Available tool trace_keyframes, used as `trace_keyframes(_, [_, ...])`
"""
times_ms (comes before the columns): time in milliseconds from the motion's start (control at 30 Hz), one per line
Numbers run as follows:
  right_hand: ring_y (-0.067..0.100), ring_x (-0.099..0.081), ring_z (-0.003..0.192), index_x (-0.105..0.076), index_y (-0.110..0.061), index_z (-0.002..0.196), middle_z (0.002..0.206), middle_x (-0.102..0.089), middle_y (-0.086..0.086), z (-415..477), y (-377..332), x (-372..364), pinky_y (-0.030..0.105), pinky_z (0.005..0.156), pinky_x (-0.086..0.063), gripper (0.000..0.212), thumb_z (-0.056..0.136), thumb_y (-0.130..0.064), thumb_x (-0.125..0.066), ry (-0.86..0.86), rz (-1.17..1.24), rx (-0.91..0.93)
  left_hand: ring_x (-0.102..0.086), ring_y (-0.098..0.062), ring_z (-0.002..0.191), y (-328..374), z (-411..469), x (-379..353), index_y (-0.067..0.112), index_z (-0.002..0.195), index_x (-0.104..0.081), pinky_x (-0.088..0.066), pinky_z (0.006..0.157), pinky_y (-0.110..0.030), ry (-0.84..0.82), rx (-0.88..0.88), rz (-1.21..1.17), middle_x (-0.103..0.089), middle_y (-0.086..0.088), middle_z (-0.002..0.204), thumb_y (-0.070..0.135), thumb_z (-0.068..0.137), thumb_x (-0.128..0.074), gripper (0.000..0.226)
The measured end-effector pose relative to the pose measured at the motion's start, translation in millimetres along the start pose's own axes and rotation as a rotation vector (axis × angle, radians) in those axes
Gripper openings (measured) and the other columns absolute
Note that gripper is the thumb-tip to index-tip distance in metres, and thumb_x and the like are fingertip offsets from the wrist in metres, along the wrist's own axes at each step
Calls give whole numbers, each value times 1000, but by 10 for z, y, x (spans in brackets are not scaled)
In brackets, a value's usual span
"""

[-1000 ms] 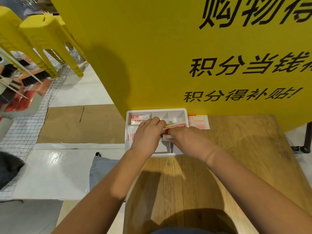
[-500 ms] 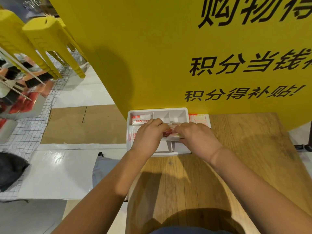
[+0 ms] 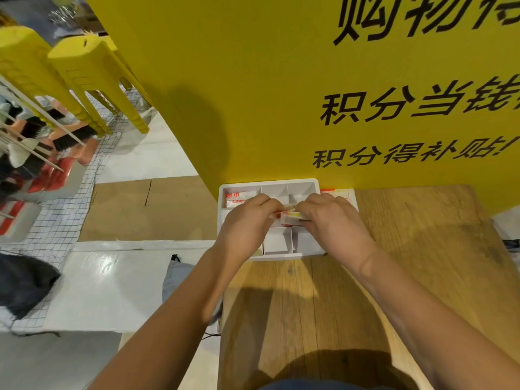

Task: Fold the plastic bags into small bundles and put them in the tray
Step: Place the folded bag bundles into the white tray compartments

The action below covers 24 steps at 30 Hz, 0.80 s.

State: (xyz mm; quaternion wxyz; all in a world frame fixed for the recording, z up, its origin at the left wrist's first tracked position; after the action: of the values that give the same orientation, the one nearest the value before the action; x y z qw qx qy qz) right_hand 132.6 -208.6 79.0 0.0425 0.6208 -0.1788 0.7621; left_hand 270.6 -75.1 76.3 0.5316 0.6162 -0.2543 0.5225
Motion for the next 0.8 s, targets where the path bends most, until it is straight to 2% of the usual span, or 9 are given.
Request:
trace_keyframes(67, [28, -62, 82, -70, -19, 96, 90, -64, 1, -52, 75, 70, 31, 62, -35, 19, 80, -15, -80, -18, 8, -50, -61, -29, 102, 38, 61, -39, 16, 118, -70, -49, 77, -37, -14, -45, 29, -67, -5, 110, 11, 89, -68, 29])
trace_keyframes(167, [27, -62, 100, -69, -26, 114, 108, -66, -1, -170, 230, 147, 31, 69, -34, 23, 91, -25, -68, -77, 10, -90, -60, -28, 101, 115, 131, -150, 18, 114, -73, -51, 77, -37, -22, -70, 0, -67, -3, 107, 17, 90, -68, 24])
trace_keyframes(267, [24, -60, 99, -67, -25, 107, 104, -65, -3, -272, 345, 165, 30, 68, -32, 15, 96, -34, -63, -160, -27, -142, -63, -27, 92, 136, 126, -248, 19, 105, -75, -54, 67, -36, 8, -77, 6, -70, 0, 99, 9, 84, -74, 24])
trace_keyframes(333, [23, -59, 98, -66, -25, 108, 103, -64, -3, -332, 379, 167, 30, 69, -30, 18, 98, -38, -59, -185, -46, -159, -63, -24, 82, 135, 121, -315, 19, 96, -77, -54, 59, -31, 3, -104, 48, -71, 2, 89, 0, 71, -81, 32])
trace_keyframes(433, [22, -59, 101, -64, -27, 111, 106, -64, -4, -400, 393, 191, 30, 70, -29, 20, 99, -40, -56, -174, -22, -180, -61, -20, 74, 160, 136, -354, 22, 86, -77, -38, 55, -19, -11, -123, 130, -70, 7, 81, -5, 56, -87, 42])
trace_keyframes(567, [21, -59, 94, -65, -27, 105, 98, -63, -5, -437, 365, 226, 30, 68, -30, 19, 97, -43, -58, -148, 33, -180, -60, -21, 71, 210, 160, -348, 24, 80, -76, -31, 54, -19, -38, -115, 171, -66, 6, 77, -6, 50, -87, 43])
trace_keyframes(667, [22, -60, 92, -67, -26, 103, 97, -64, -4, -426, 344, 210, 31, 65, -35, 17, 96, -40, -62, -125, 51, -156, -63, -25, 78, 244, 160, -313, 21, 91, -75, -36, 54, -24, -81, -129, 204, -68, 2, 86, -7, 60, -80, 42])
trace_keyframes(733, [24, -61, 94, -67, -24, 104, 99, -65, -2, -399, 320, 210, 32, 66, -37, 15, 94, -34, -65, -107, 70, -133, -63, -24, 93, 185, 96, -245, 22, 113, -70, -47, 63, -30, -78, -123, 166, -69, 1, 104, -2, 75, -74, 45])
trace_keyframes(800, [27, -60, 98, -67, -21, 110, 104, -66, 1, -355, 268, 187, 35, 71, -40, 17, 94, -26, -65, -105, 84, -96, -62, -25, 99, 70, -17, -133, 19, 118, -67, -50, 71, -35, -37, -96, 104, -67, -2, 112, -2, 77, -74, 47])
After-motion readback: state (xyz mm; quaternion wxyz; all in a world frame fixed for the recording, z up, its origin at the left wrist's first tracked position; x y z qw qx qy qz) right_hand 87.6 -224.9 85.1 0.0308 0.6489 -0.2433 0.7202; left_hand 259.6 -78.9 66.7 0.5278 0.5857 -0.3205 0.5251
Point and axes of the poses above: each hand's wrist, its own z-axis towards the middle knuckle, its own x-axis out of the back of the hand, y = z × x, the point moved 1 cm from there along z, towards the middle knuckle
